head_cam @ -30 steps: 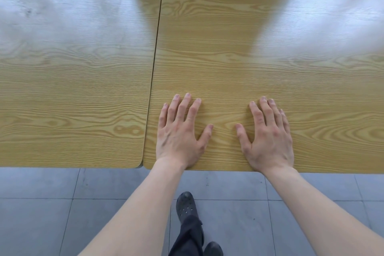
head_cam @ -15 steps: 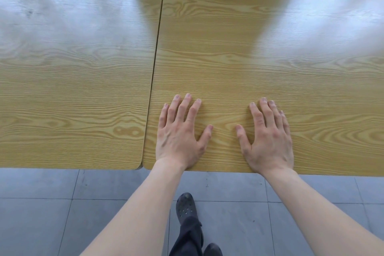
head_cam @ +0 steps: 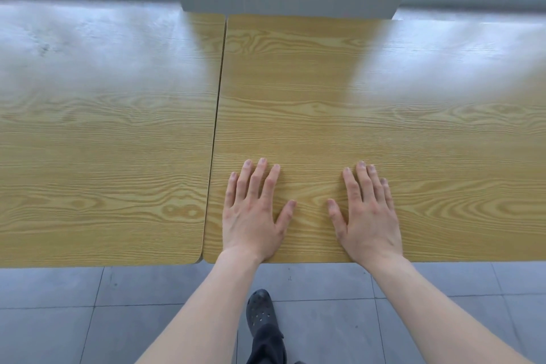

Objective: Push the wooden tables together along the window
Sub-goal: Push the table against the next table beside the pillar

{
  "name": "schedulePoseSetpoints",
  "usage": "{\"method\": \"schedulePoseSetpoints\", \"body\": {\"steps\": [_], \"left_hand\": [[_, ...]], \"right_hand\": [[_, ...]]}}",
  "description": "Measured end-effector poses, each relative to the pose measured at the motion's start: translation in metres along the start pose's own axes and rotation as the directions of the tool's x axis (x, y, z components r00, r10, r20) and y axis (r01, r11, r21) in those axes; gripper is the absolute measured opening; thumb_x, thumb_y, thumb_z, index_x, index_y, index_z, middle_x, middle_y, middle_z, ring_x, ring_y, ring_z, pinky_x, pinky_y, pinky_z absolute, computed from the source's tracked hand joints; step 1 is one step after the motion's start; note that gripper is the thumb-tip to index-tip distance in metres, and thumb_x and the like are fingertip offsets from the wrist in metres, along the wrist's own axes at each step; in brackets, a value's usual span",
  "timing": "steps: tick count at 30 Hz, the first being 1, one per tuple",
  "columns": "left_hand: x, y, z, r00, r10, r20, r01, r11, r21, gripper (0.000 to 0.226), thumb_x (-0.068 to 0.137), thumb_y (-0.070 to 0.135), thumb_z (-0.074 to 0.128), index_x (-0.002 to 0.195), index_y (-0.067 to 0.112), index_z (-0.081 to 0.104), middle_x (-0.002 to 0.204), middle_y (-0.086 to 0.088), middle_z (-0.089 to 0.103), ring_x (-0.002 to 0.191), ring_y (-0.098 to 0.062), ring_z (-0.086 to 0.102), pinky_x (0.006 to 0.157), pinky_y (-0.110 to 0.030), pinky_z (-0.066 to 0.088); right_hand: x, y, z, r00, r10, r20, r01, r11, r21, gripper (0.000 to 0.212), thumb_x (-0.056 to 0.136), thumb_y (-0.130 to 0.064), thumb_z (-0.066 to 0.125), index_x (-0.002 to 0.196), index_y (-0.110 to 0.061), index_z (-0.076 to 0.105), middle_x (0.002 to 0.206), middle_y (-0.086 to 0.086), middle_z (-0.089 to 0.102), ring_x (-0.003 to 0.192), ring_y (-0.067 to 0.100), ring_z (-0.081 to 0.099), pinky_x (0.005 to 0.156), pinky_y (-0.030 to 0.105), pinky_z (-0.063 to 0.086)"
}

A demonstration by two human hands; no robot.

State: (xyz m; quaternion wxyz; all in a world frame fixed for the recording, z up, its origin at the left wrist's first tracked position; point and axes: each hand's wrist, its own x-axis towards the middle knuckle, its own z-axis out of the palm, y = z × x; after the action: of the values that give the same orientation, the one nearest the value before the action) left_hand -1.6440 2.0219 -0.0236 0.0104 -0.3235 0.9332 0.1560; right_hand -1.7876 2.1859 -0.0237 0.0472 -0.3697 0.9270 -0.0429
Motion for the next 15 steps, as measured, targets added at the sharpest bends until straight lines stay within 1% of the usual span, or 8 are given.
{"method": "schedulePoseSetpoints", "body": {"steps": [3,5,7,9,11,13,15], "left_hand": [[0.001,0.002,-0.013,0.996,-0.006,0.09,0.004,1.0,0.02,0.072,0.099,0.068,0.018,0.162,0.034,0.005,0.171,0.008,-0.004,0.156,-0.016,-0.017,0.127,-0.042,-0.008],[0.002,0.003,-0.025,0.988,-0.005,0.152,0.003,1.0,0.018,0.07,0.101,0.065,0.017,0.162,0.034,0.005,0.171,0.008,-0.005,0.156,-0.016,-0.017,0.127,-0.041,-0.007],[0.003,0.003,-0.037,0.976,-0.006,0.219,0.003,1.0,0.012,0.067,0.102,0.062,0.019,0.162,0.034,0.008,0.172,0.009,-0.003,0.157,-0.014,-0.013,0.128,-0.04,-0.004],[0.001,0.004,-0.051,0.964,-0.017,0.265,0.013,1.0,0.016,0.065,0.103,0.061,0.022,0.161,0.034,0.016,0.171,0.01,0.005,0.158,-0.014,-0.004,0.128,-0.038,0.002],[-0.004,0.006,-0.066,0.959,-0.033,0.283,0.026,0.999,0.03,0.063,0.103,0.06,0.025,0.16,0.034,0.022,0.17,0.01,0.015,0.157,-0.015,0.006,0.128,-0.037,0.007],[-0.013,0.013,-0.084,0.955,-0.036,0.295,0.024,0.999,0.043,0.061,0.103,0.059,0.026,0.159,0.034,0.025,0.166,0.012,0.025,0.155,-0.015,0.016,0.126,-0.036,0.013],[-0.024,0.021,-0.105,0.953,-0.028,0.303,0.012,0.998,0.054,0.061,0.103,0.059,0.027,0.158,0.032,0.027,0.163,0.012,0.032,0.152,-0.014,0.023,0.124,-0.035,0.018]], "right_hand": [[0.005,-0.006,-0.018,0.992,0.031,0.125,-0.029,1.0,-0.011,0.075,0.102,-0.06,0.02,0.162,-0.015,0.019,0.171,0.011,0.009,0.159,0.026,0.001,0.129,0.045,0.009],[0.009,-0.008,-0.034,0.971,0.041,0.236,-0.043,0.999,0.004,0.073,0.104,-0.057,0.026,0.163,-0.018,0.012,0.172,0.008,0.0,0.159,0.023,-0.006,0.129,0.042,0.006],[0.011,-0.01,-0.052,0.942,0.045,0.334,-0.058,0.998,0.031,0.071,0.104,-0.053,0.033,0.163,-0.02,0.011,0.172,0.005,-0.001,0.159,0.021,-0.004,0.129,0.039,0.01],[0.01,-0.012,-0.071,0.908,0.055,0.415,-0.083,0.995,0.049,0.068,0.104,-0.051,0.038,0.162,-0.022,0.017,0.172,0.002,0.009,0.158,0.021,0.008,0.125,0.037,0.022],[0.005,-0.013,-0.089,0.881,0.055,0.47,-0.095,0.994,0.062,0.063,0.104,-0.05,0.041,0.159,-0.022,0.028,0.166,-0.001,0.027,0.151,0.022,0.028,0.116,0.038,0.034],[-0.005,-0.014,-0.108,0.863,0.044,0.504,-0.084,0.995,0.058,0.059,0.104,-0.05,0.041,0.156,-0.022,0.035,0.159,-0.002,0.037,0.144,0.023,0.038,0.11,0.039,0.039],[-0.016,-0.013,-0.126,0.855,0.041,0.517,-0.08,0.995,0.053,0.057,0.104,-0.05,0.041,0.154,-0.022,0.038,0.157,-0.002,0.04,0.143,0.024,0.04,0.109,0.039,0.04]]}}
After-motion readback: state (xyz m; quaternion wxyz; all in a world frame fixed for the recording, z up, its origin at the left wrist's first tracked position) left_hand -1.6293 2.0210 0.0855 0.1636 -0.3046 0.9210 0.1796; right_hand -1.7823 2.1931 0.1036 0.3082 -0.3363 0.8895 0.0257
